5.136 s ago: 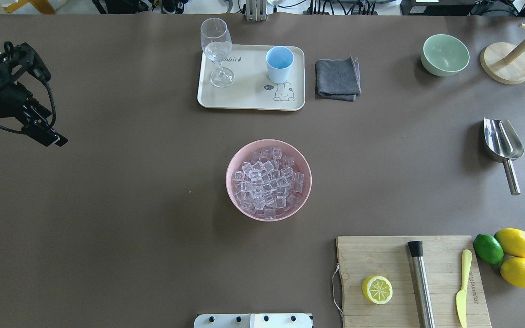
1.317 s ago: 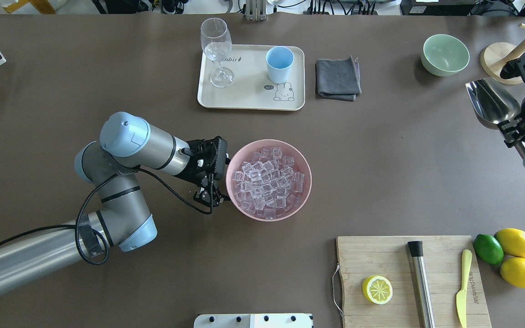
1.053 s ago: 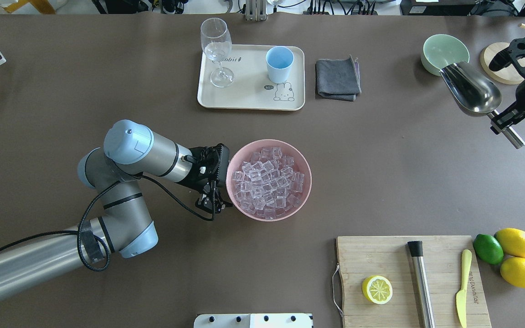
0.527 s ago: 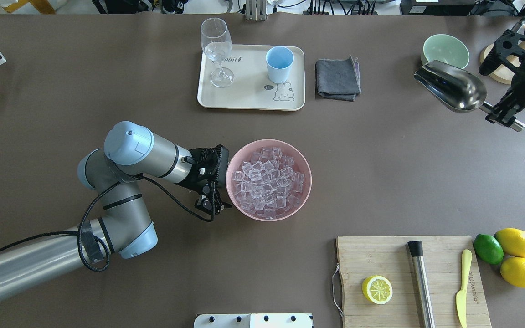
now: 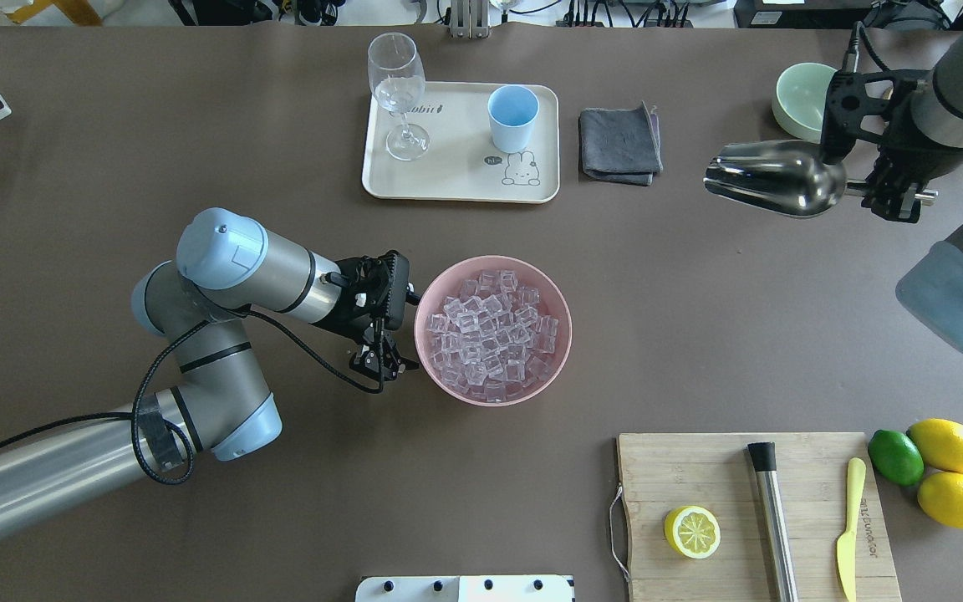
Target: Put ice in cup with scoop
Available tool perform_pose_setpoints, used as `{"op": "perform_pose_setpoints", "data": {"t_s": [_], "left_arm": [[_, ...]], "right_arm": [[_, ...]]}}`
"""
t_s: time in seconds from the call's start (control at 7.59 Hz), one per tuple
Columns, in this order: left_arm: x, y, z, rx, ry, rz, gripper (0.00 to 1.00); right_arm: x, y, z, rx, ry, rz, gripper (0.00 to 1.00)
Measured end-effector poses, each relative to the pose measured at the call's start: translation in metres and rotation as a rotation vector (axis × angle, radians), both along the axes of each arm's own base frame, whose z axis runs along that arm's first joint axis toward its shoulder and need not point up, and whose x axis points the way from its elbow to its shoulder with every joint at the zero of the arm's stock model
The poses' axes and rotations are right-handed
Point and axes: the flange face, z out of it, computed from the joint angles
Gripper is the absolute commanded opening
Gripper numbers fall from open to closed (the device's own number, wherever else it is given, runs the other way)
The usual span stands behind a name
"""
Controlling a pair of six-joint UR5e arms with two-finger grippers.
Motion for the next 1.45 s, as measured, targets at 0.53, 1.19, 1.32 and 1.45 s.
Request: {"op": "perform_pose_setpoints", "data": {"t_s": [0.53,1.19,1.32,1.45], "left_arm": [[-0.007,0.004,0.008,-0.028,0.036,-0.006,0.98],[-0.004,0.007,0.009,-0.036,0.037,-0.005,0.98],[-0.004,0.007,0.009,-0.036,0.038,-0.004,0.98],[-0.004,0.008,0.009,-0.033,0.042,-0.005,0.98]], "right_arm": [[-0.078,-0.003,-0.107,-0.025,0.158,-0.239,0.00],[-0.182,0.043,-0.182,-0.021,0.401,-0.319,0.00],[-0.197,0.049,-0.184,-0.024,0.444,-0.315,0.00],[-0.213,0.055,-0.180,-0.027,0.490,-0.314,0.00]]}}
